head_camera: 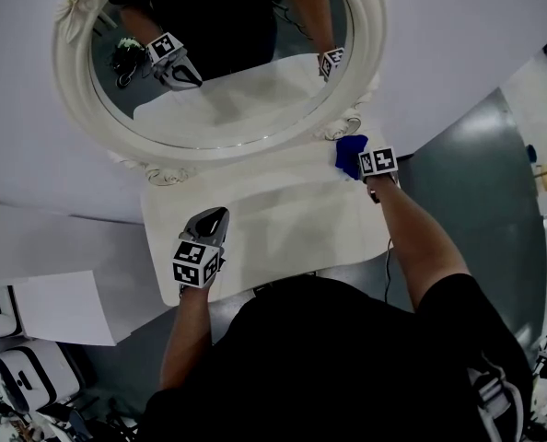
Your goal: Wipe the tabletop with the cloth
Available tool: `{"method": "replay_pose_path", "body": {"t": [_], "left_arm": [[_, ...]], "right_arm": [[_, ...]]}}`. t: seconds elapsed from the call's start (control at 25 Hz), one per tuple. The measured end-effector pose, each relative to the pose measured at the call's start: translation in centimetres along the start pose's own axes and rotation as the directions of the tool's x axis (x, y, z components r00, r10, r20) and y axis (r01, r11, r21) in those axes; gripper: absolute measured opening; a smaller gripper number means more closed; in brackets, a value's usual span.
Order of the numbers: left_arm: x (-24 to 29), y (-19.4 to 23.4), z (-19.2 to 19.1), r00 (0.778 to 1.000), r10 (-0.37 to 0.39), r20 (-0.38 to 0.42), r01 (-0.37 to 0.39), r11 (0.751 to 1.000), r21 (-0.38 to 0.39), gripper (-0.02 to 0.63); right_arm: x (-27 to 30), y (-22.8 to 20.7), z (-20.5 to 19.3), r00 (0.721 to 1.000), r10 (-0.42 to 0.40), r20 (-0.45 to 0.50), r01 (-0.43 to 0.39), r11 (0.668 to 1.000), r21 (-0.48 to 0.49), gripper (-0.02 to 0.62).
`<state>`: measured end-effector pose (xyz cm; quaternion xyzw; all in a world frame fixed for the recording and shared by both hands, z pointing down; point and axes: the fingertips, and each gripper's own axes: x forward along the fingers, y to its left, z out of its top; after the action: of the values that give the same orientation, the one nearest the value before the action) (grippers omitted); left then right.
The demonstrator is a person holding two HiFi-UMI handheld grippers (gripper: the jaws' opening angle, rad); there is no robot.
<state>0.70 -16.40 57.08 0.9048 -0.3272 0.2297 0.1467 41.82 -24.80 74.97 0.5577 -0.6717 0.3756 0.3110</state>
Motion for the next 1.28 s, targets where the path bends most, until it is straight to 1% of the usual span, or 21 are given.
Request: {"method": "replay_pose_path", "body": {"t": [0.44, 0.6, 0.76, 0.88, 1.04, 1.28], "left_arm": [[-0.2, 0.3, 0.1, 1.000, 0.003, 0.001, -0.003, 1.000, 0.001, 0.021], [-0.7, 0.4, -0.2, 1.000, 0.005, -0.001, -0.005, 1.000, 0.001, 0.021], [-1.1, 0.5, -0.6, 1.000, 0.002, -0.004, -0.002, 1.000, 0.002, 0.021], [-1.3, 0.5, -0.6, 1.000, -0.001, 0.001, 0.001, 1.000, 0.007, 0.021], [-1.6, 0.4, -0.2, 1.000, -0.008, 0.007, 0.008, 1.000, 0.016, 0.021], [-2.4, 0.3, -0.1, 1.000, -0.015, 0.015, 0.015, 1.000, 0.028, 0.021]], "right_arm": [[-0.3, -0.3, 0.0, 1.000, -0.014, 0.007, 0.014, 1.000, 0.012, 0.060], [-0.9, 1.4, 0.4, 0.998, 0.023, 0.055, -0.022, 0.999, -0.027, 0.060], [-2.2, 4.4, 1.1, 0.991, 0.072, 0.116, -0.063, 0.995, -0.077, 0.060], [-3.8, 7.3, 2.0, 0.979, 0.113, 0.170, -0.092, 0.988, -0.126, 0.060], [-6.9, 11.4, 3.6, 0.954, 0.171, 0.245, -0.128, 0.975, -0.181, 0.060], [-11.3, 17.0, 5.5, 0.912, 0.229, 0.341, -0.142, 0.955, -0.261, 0.060]]}}
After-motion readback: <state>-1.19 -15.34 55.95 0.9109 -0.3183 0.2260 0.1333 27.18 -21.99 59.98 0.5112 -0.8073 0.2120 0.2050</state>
